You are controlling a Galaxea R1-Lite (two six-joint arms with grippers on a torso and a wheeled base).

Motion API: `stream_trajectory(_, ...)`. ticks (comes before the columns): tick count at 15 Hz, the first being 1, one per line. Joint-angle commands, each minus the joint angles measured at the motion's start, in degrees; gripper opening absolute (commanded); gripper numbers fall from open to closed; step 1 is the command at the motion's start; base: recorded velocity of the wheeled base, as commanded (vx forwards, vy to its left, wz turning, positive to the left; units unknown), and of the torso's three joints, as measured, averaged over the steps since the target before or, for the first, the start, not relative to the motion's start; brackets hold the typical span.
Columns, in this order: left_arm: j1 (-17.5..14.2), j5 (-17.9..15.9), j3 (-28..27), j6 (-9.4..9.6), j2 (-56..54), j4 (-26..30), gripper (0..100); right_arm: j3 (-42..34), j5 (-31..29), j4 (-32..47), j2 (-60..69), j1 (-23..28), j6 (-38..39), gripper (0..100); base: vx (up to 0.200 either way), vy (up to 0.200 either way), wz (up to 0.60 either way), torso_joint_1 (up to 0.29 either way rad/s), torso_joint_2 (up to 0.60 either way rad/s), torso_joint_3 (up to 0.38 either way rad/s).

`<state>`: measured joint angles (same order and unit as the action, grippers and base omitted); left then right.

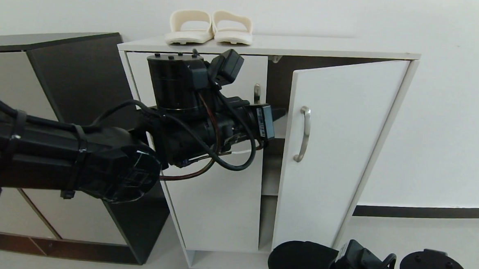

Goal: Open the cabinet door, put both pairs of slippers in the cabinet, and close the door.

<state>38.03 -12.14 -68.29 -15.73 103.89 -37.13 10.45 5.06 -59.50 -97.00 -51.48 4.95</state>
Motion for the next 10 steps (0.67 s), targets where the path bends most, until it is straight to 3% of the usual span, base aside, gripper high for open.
stream_trajectory(1, -0.07, -0.43, -2.28, -0.01, 0.7, 2.15, 0, -0.25, 0.04, 0.0, -0.47, -0.11, 0.06, 0, 0.0, 0.0, 0.0, 0.0, 0.0, 0.0)
stream_trajectory(5, -0.59, -2.62, -5.01, -0.01, 3.43, 3.38, 0, -2.63, 0.04, 0.0, -0.38, -1.69, -2.66, 0, 0.0, 0.0, 0.0, 0.0, 0.0, 0.0)
stream_trajectory(10, 2.66, -6.23, 3.25, 0.43, 1.32, -0.92, 0, -5.17, 2.68, -0.09, 0.23, -3.1, -3.72, 0, -0.2, 0.0, 0.0, 0.004, 0.01, 0.0)
